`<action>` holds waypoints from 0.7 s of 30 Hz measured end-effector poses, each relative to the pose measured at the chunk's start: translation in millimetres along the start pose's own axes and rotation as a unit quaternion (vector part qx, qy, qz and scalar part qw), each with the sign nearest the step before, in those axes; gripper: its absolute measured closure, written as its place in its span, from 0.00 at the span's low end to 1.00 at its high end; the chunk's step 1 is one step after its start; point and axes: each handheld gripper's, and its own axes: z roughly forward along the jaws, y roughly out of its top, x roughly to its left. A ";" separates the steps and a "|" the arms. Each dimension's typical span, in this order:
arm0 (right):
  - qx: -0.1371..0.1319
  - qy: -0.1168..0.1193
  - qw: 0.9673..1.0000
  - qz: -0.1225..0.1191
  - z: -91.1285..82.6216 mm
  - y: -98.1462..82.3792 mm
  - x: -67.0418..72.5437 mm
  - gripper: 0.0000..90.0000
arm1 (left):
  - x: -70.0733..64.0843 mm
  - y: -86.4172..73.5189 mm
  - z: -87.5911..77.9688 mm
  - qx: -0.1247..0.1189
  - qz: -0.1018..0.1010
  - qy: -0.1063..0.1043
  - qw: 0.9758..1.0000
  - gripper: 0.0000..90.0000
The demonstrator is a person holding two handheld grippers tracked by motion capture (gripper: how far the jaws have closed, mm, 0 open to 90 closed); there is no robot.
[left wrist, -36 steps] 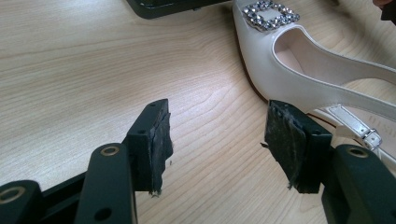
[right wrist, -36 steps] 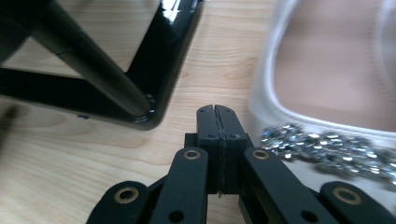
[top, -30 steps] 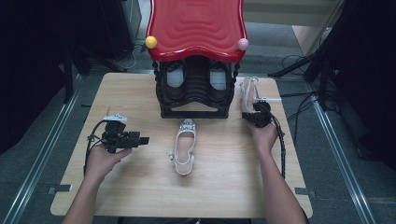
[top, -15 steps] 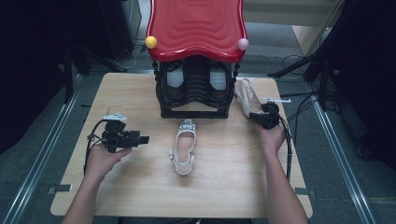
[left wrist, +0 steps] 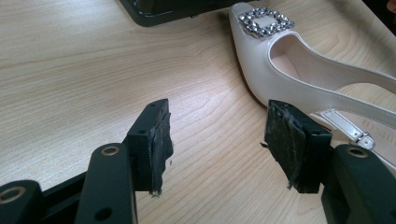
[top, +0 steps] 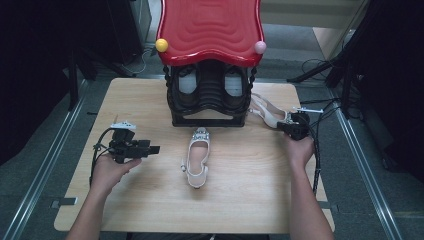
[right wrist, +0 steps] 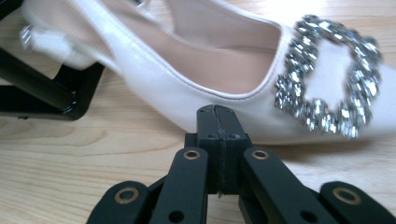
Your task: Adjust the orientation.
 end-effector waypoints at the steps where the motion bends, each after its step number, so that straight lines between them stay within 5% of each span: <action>1: 0.000 -0.001 1.000 0.002 -0.4 0.2 -2.1 1.00 | 0.0 0.0 0.1 -0.001 0.000 0.000 1.000 0.46; 14: -0.009 -0.012 1.000 0.011 -1.2 4.6 -12.8 1.00 | -0.8 0.5 1.2 0.006 0.003 -0.002 1.000 0.46; 16: -0.015 0.001 1.000 0.016 -5.7 4.5 -11.9 1.00 | -1.8 0.6 1.3 0.006 0.003 -0.002 1.000 0.46; 21: -0.023 0.024 0.999 -0.006 -13.4 7.8 8.3 1.00 | -2.9 1.1 0.4 0.005 0.006 -0.003 1.000 0.46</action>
